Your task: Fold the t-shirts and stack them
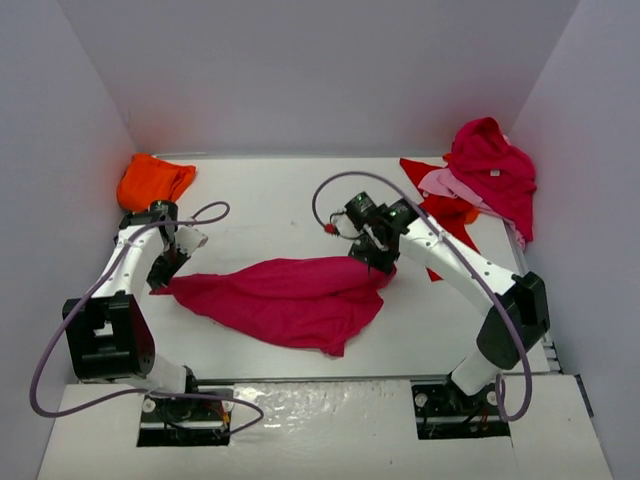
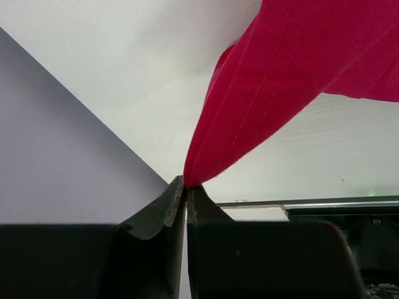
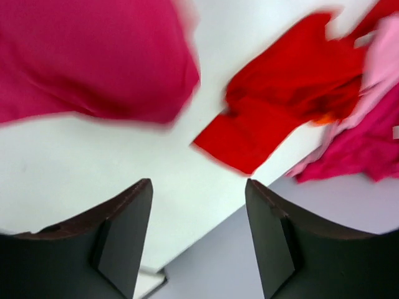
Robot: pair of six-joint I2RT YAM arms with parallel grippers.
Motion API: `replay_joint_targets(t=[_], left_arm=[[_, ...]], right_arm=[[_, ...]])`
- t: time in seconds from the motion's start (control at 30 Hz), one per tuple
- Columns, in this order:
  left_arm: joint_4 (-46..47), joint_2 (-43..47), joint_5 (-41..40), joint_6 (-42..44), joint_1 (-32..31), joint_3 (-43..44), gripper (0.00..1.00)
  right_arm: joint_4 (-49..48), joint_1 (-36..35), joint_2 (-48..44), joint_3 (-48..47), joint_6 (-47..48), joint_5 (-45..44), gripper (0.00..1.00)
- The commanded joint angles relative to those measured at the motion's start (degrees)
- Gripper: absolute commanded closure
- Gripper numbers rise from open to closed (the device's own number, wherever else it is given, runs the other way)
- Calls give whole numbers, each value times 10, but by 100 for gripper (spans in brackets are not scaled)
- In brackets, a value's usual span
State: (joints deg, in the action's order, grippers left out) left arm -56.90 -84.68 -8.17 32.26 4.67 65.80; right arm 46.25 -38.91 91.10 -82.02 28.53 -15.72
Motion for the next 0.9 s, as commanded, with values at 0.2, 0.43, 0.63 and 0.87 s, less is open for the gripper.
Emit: replay_joint_targets(t=[0.2, 0.43, 0.63, 0.87], left_arm=[[-17, 5, -15, 28, -8, 4, 100], [-11, 3, -22, 21, -9, -11, 100], [-10, -4, -39, 25, -8, -9, 100], [-9, -23, -40, 20, -8, 0, 100]], right_arm=[[80, 77, 92, -90, 81, 52, 43], [92, 108, 316, -346, 53, 103, 53], [156, 132, 431, -452, 42, 177, 57], [196, 132, 441, -388, 67, 282, 58]])
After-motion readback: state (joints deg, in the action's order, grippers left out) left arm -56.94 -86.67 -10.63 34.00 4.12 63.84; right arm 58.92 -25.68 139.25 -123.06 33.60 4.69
